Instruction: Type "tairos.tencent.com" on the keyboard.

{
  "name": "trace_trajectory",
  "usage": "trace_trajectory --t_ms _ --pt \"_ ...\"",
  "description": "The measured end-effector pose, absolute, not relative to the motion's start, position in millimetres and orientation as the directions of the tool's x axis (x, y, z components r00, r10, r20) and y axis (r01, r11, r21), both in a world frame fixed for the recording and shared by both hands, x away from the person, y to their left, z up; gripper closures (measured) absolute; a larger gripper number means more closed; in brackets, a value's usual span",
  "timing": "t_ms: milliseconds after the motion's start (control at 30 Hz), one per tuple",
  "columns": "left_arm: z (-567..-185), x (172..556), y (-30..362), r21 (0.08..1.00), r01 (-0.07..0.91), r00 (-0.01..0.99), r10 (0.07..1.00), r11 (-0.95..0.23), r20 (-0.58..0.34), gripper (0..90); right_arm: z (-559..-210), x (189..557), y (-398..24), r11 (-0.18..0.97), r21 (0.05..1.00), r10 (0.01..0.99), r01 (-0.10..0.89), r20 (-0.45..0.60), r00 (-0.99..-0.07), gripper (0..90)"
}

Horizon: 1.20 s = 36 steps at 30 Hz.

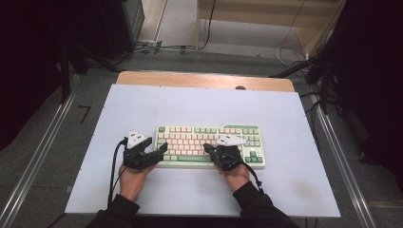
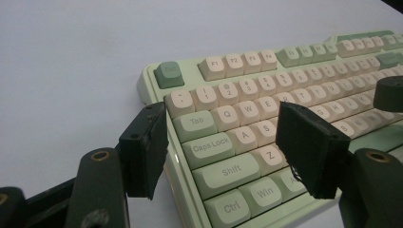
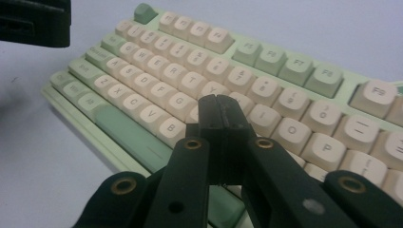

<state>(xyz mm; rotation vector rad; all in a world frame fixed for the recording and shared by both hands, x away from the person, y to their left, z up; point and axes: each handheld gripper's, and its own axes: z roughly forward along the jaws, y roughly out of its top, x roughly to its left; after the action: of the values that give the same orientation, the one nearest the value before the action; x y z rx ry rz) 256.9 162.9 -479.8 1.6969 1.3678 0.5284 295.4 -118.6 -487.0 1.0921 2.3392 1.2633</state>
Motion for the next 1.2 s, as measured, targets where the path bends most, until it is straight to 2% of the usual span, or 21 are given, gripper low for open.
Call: trace_trajectory --t_ms 1200 --pt "-480.2 254.7 165.2 0.821 0.571 0.308 0.932 -0.020 -0.192 35.6 -497.7 295.7 -103.8 0.408 0.773 0.705 0.485 0.071 -0.706 87.5"
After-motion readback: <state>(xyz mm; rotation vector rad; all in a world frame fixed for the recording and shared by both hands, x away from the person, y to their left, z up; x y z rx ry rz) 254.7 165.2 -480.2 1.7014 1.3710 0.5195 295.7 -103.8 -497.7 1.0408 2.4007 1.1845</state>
